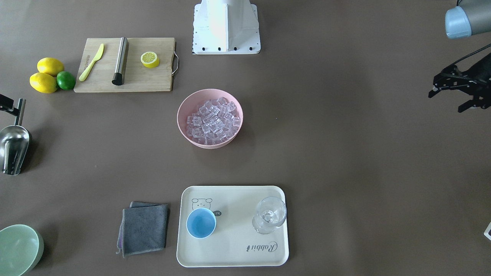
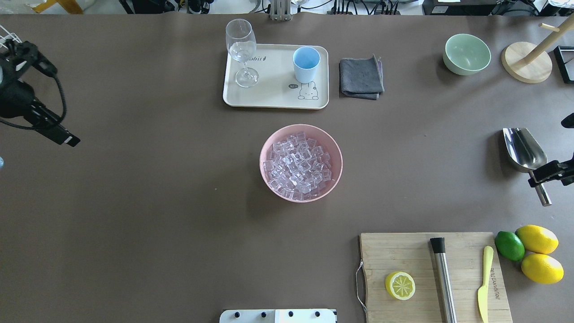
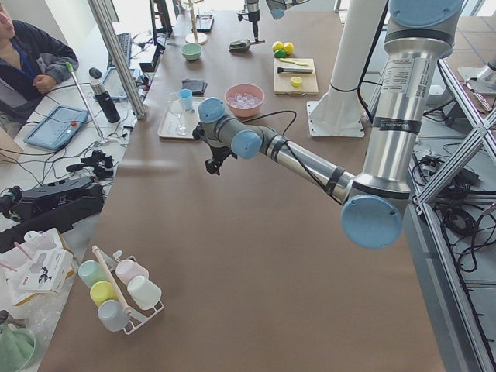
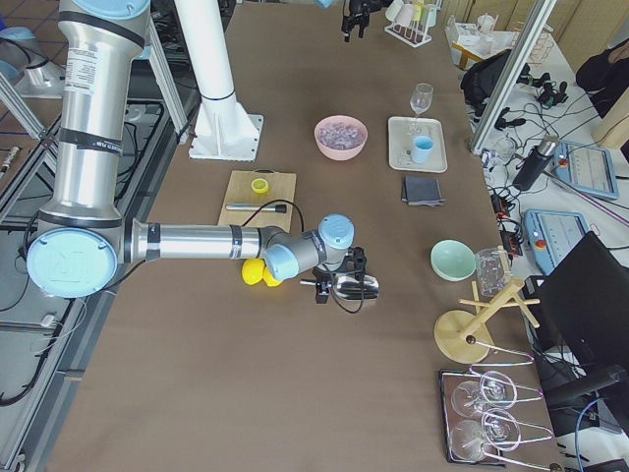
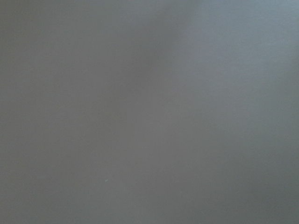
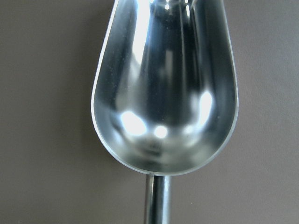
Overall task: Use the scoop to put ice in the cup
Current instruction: 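Move the left gripper toward the pink ice bowl while the right gripper lifts the scoop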
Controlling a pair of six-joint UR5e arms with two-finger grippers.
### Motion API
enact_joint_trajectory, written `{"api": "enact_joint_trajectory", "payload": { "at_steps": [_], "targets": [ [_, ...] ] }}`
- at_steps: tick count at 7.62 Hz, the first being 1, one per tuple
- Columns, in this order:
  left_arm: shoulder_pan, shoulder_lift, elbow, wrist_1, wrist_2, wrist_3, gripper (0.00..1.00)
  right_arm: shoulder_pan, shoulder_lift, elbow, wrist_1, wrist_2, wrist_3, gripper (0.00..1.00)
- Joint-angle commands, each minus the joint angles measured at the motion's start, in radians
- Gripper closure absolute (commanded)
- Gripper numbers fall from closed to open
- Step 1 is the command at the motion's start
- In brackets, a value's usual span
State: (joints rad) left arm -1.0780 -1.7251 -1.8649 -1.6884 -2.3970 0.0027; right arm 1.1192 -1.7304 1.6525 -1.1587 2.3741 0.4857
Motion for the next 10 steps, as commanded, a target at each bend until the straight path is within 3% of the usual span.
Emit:
{"api": "enact_joint_trajectory", "payload": {
  "at_steps": [1,2,3,4,5,6,7,8,10],
  "targets": [
    [0.276,-0.123,-0.025,-0.039,0.146,0.0,0.02,-0.047,-0.004,-0.006,-0.024,-0.013,0.001,0.0],
    [0.381,-0.12,-0.004,-0.16,0.151,0.002,0.02,-0.053,-0.004,-0.005,-0.024,-0.013,0.001,0.09],
    [0.418,-0.125,0.044,-0.271,0.151,0.0,0.02,-0.053,-0.001,-0.006,-0.024,-0.016,0.001,0.53],
    [0.429,-0.129,0.09,-0.377,0.151,0.002,0.02,-0.055,0.0,-0.006,-0.024,-0.027,0.001,0.64],
    [0.49,-0.14,0.154,-0.527,0.153,0.002,0.02,-0.058,0.0,-0.008,-0.029,-0.038,0.001,0.64],
    [0.506,-0.168,0.202,-0.604,0.208,0.002,0.02,-0.059,0.003,-0.01,-0.038,-0.044,0.001,0.64],
    [0.506,-0.192,0.225,-0.611,0.234,0.002,0.02,-0.059,0.006,-0.016,-0.038,-0.047,0.001,0.71],
    [0.504,-0.262,0.306,-0.666,0.234,0.002,0.02,-0.059,0.011,-0.016,-0.038,-0.056,-0.006,1.0],
    [0.503,-0.329,0.372,-0.717,0.234,0.0,0.02,-0.058,-0.001,0.051,-0.07,-0.056,-0.012,1.0]
  ]
}}
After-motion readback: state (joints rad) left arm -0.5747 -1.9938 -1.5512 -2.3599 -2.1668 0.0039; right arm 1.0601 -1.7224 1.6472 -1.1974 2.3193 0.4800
